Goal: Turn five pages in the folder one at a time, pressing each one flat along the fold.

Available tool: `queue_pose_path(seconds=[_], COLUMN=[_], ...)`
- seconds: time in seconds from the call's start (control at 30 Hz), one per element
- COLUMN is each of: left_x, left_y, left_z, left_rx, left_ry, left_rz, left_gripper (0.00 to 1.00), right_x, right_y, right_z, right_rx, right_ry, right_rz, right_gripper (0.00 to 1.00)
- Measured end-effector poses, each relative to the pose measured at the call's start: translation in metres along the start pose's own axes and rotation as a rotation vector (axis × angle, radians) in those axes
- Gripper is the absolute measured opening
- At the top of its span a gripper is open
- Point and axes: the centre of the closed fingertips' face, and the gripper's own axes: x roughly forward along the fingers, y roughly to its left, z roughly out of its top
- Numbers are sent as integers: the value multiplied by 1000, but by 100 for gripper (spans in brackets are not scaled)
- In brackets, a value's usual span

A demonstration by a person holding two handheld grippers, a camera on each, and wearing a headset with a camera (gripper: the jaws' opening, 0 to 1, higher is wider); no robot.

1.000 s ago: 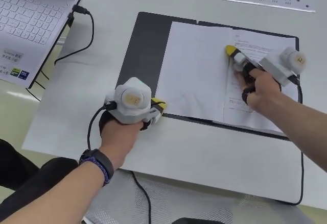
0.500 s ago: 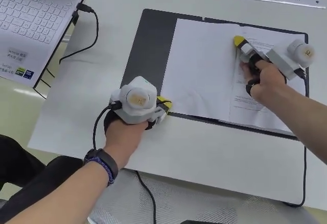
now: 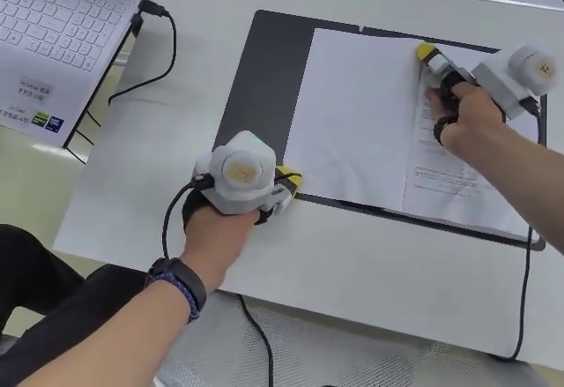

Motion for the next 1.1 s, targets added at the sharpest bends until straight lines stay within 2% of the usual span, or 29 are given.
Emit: queue_pose_path(seconds=[0.2, 0.4, 0.5, 0.7, 0.93, 1.1], left_x=[-4, -8, -9, -6, -4, -3], left_y=[-3, -6, -7, -4, -2, -1], left_z=[1, 3, 4, 2, 1, 0], left_rx=[-1, -2, 1, 3, -1, -3], left_ry=[-1, -3, -1, -1, -1, -4], left_rz=[0, 1, 2, 4, 4, 5], left_gripper=[0, 0, 0, 0, 0, 0], right_x=[8, 8, 3, -7, -14, -30], right_y=[-5, -5, -2, 4, 5, 17], right_z=[4, 0, -6, -16, -22, -31], right_rx=[33, -3, -33, -56, -70, -78], right_ry=[-24, -4, 26, 50, 61, 60], right_rz=[-6, 6, 25, 48, 61, 68], right_gripper=[0, 0, 0, 0, 0, 0])
